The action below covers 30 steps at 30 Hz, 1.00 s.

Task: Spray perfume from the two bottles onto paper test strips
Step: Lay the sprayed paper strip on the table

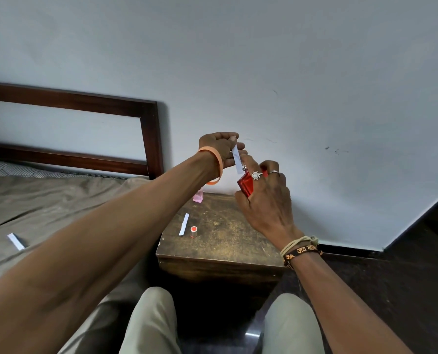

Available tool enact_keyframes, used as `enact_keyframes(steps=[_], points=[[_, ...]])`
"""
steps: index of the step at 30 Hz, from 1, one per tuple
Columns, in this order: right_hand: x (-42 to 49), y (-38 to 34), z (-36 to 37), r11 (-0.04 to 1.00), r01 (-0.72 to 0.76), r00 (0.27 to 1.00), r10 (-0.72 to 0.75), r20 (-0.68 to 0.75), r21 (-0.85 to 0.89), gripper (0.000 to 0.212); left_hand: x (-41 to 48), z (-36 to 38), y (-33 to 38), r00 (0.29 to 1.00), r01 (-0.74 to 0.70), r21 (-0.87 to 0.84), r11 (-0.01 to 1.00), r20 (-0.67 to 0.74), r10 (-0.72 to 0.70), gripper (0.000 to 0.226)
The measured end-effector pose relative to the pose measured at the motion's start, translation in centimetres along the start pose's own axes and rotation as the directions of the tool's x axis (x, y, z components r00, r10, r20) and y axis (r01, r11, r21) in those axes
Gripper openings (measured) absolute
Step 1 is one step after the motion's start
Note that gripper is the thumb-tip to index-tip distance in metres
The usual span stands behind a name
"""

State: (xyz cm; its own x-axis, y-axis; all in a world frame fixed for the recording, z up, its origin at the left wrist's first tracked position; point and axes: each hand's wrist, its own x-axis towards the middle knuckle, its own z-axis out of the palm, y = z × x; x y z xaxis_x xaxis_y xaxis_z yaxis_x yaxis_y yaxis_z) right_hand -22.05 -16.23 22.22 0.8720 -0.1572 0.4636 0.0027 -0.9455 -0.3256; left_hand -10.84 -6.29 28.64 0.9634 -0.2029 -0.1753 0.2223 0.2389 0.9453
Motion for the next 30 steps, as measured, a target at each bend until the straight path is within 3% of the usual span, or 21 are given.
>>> enact_keyframes(steps=[3,15,19,22,30], points=[[-0.5,0.0,0.3,1.000,-0.031,0.999,0.031,0.045,-0.002,0.075,-0.1,0.1,0.0,1.000,0.020,-0.017,1.000,-0.006,-0.020,0.015],[2.0,-1.6,-1.1,1.000,-0.013,1.000,0.013,-0.004,0.005,0.072,-0.2,0.0,-0.1,0.999,0.001,0.032,0.999,-0.035,0.001,0.017],[1.8,-1.3,-1.0,0.995,-0.041,0.999,0.042,-0.007,0.090,0.071,-0.5,-0.1,0.2,1.000,0.002,0.025,1.000,-0.022,-0.002,0.015],[0.7,-0.6,-0.3,0.999,-0.035,0.998,0.035,0.044,0.000,0.070,-0.5,-0.2,0.4,1.000,0.009,0.019,1.000,0.001,-0.009,0.014],[-0.9,0.0,0.0,0.999,-0.026,0.999,0.025,0.048,0.026,0.072,-0.7,0.1,0.5,1.000,0.027,-0.008,1.000,0.013,-0.027,0.015]])
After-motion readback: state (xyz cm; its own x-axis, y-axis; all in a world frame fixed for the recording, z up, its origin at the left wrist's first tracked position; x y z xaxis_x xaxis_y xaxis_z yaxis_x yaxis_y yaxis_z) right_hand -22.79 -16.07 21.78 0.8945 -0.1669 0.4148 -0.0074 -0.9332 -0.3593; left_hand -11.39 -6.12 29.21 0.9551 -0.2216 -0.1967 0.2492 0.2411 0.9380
